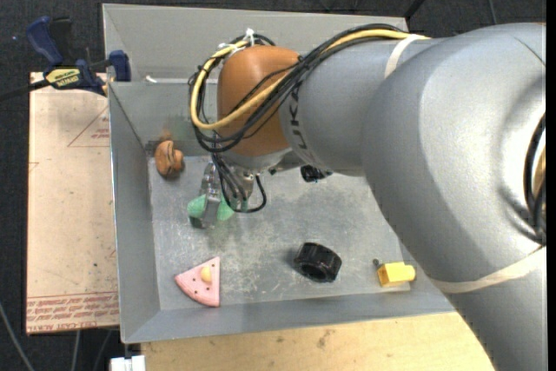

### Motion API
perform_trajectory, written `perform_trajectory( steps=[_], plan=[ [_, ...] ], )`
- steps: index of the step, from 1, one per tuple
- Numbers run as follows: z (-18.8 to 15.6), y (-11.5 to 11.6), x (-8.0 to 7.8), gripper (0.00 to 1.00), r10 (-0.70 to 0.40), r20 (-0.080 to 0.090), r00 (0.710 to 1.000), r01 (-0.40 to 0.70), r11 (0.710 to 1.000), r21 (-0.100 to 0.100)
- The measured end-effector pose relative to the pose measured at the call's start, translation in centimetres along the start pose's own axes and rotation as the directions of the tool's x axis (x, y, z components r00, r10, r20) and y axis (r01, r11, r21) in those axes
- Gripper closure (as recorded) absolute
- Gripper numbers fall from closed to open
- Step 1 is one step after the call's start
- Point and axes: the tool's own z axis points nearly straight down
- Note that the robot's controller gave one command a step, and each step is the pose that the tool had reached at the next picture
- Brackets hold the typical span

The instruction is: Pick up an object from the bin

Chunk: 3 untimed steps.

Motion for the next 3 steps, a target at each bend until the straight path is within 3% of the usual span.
perform_trajectory(
  steps=[3],
  plan=[
    [-2.1, 0.0, 0.0, 1.0, 0.001, -0.004, 1.0, -0.001, 1.0, 0.002]
  ],
)
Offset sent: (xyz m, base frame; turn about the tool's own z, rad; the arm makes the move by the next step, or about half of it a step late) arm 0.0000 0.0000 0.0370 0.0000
